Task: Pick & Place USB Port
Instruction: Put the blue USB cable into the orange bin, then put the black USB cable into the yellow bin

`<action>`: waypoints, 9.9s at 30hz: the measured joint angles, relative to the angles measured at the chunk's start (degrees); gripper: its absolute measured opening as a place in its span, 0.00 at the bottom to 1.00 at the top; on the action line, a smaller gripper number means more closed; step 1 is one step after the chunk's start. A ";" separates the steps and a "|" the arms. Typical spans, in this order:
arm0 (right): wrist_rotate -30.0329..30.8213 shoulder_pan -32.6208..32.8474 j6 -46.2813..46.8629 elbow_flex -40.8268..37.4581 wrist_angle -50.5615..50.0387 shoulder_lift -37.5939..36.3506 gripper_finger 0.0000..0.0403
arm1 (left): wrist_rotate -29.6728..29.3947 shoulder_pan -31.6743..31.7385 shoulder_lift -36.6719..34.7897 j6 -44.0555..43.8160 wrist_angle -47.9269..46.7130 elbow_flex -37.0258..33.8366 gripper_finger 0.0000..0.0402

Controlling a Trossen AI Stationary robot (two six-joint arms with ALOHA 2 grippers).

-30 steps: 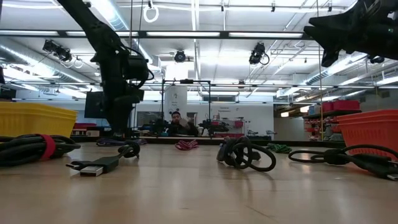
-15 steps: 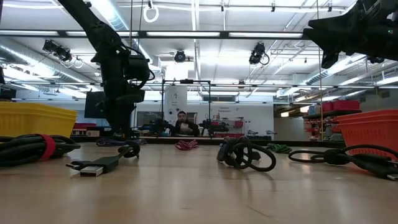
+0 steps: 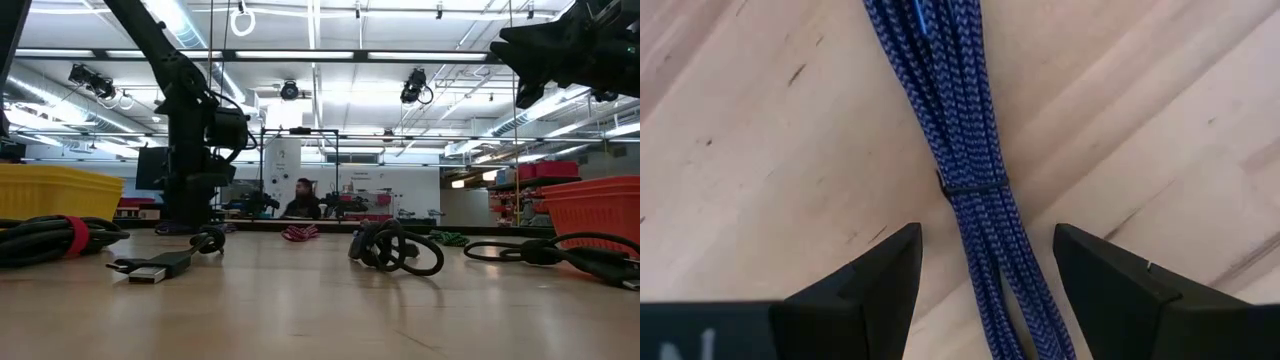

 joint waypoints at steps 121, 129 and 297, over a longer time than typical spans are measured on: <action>-10.48 -2.71 -13.62 55.04 15.31 73.33 0.41 | 7.91 -30.21 -32.70 9.95 64.13 -10.93 0.03; -10.42 -2.71 -13.61 55.04 15.68 73.33 0.41 | 7.93 -30.21 -32.70 9.77 64.17 -10.93 0.03; 8.03 16.49 19.33 34.38 -88.53 36.93 0.33 | -3.74 -30.10 -29.27 5.03 47.60 -10.88 0.47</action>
